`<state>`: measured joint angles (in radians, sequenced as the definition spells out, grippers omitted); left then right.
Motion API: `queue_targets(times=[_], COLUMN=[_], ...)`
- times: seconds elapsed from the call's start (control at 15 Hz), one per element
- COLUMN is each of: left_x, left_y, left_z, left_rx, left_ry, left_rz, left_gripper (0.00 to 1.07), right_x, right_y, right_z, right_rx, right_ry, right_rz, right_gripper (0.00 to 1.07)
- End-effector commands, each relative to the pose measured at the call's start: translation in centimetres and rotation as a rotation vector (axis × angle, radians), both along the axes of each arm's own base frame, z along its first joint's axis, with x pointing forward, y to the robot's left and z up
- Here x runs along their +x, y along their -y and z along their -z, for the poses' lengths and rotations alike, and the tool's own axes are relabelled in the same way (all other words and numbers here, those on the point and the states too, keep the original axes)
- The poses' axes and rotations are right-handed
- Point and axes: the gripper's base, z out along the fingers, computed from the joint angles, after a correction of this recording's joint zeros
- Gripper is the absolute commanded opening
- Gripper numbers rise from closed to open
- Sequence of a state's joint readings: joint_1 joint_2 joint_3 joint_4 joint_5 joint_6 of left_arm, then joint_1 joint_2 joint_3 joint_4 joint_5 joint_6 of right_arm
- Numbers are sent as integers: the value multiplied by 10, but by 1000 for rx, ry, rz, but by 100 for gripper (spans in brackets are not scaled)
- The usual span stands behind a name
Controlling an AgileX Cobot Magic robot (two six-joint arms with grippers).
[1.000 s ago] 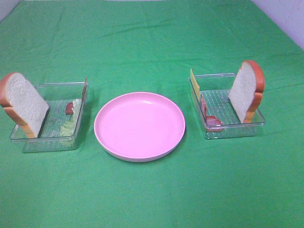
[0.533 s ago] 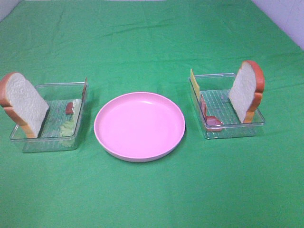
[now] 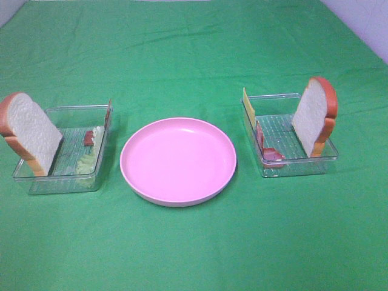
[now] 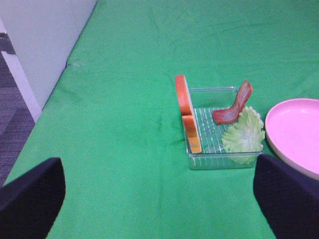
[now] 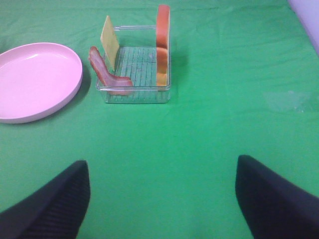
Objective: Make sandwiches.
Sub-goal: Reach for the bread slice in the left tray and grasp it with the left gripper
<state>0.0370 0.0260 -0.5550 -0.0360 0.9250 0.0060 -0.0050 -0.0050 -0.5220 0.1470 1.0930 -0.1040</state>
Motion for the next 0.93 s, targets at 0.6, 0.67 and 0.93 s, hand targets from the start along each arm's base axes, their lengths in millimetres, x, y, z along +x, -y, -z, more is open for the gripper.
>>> queue_targets(times=[0.6,0.67,0.93], left_x=[201,223,298], left_y=[7,6,2], left_z=[-24,-19,9], left_rx=[-224,-228,-228], left_ry=[-601,-653,-802], left_rz=[56,53,39], left_gripper=[92,92,92], right_x=[-1,-1,-1], right_y=[0,0,0], right_z=[0,0,0], right_rx=[-4,-4,-4], right_ry=[21,21,21], right_rz=[7,7,7], right_gripper=[76,76,76])
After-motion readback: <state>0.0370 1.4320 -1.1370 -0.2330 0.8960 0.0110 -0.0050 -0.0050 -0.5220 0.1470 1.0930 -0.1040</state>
